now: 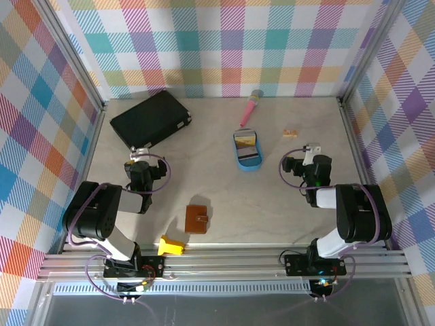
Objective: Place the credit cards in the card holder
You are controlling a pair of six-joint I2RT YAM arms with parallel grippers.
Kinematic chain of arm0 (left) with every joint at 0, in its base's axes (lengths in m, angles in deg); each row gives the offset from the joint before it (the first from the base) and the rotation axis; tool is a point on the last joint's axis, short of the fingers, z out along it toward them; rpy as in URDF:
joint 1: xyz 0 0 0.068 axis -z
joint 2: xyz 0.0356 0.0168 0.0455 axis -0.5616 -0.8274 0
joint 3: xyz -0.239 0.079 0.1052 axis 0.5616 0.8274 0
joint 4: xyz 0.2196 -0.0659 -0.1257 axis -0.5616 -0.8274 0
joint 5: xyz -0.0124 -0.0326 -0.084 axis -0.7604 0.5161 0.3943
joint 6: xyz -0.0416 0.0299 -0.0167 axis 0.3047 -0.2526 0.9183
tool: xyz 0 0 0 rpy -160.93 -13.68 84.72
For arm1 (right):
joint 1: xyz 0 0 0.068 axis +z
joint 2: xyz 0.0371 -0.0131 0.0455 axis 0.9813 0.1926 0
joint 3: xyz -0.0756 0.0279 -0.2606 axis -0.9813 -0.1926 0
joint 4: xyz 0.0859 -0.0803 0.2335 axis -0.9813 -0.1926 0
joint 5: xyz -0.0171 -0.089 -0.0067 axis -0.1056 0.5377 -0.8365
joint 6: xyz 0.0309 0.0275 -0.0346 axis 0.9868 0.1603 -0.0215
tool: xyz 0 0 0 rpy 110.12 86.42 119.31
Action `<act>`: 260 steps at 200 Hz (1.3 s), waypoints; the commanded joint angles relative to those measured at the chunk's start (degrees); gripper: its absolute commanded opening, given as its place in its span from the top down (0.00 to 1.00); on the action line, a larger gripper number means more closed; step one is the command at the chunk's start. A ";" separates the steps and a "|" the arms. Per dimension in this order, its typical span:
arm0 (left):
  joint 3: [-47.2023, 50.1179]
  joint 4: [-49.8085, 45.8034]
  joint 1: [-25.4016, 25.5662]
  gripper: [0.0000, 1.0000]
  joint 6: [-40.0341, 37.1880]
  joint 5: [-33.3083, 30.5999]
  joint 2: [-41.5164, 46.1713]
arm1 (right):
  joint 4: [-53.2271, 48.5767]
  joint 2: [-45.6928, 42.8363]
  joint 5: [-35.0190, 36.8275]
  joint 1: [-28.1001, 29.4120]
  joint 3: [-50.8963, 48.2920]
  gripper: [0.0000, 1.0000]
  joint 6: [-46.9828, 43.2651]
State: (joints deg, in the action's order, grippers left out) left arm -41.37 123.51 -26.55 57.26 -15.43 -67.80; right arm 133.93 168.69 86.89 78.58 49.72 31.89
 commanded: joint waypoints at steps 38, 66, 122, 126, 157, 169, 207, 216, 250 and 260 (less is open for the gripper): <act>-0.61 -0.12 -0.62 0.00 -0.12 -0.40 0.19 | 1.07 0.32 0.31 0.35 0.75 0.01 -1.06; -0.61 -0.12 -0.56 0.00 -0.06 -0.40 0.21 | 1.07 0.31 0.26 0.40 0.75 0.01 -1.08; -0.78 -0.40 -0.60 0.00 0.05 -0.07 0.14 | 1.06 0.32 0.30 0.39 0.75 0.01 -1.08; -0.78 -0.35 -0.63 0.00 -0.03 -0.09 0.14 | 1.05 0.32 0.25 0.40 0.75 0.01 -1.09; -0.78 -0.43 -0.68 0.00 -0.02 -0.14 0.14 | 0.97 0.31 0.27 0.38 0.75 0.01 -1.04; -0.80 -0.52 -0.69 0.00 0.09 -0.11 0.14 | 0.98 0.30 0.25 0.35 0.77 0.01 -1.02; -0.78 -0.59 -1.08 0.00 0.84 -0.90 0.23 | 1.07 0.26 0.27 0.40 0.75 0.01 -1.08; -0.78 -0.61 -1.06 0.00 0.91 -0.88 0.25 | 1.07 0.32 0.25 0.37 0.75 0.01 -1.07; -0.44 -2.07 -0.94 0.00 1.15 -1.79 2.25 | -1.38 -2.05 0.96 0.40 1.21 0.01 -0.64; 1.02 0.29 -0.76 0.00 -0.05 -0.61 4.02 | -6.86 -5.62 1.97 0.40 2.59 0.01 -0.37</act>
State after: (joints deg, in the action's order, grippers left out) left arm -41.34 123.03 -26.85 57.48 -15.87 -67.40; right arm 133.07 168.34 87.17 78.58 49.78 31.89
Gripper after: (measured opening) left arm 0.997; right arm 0.986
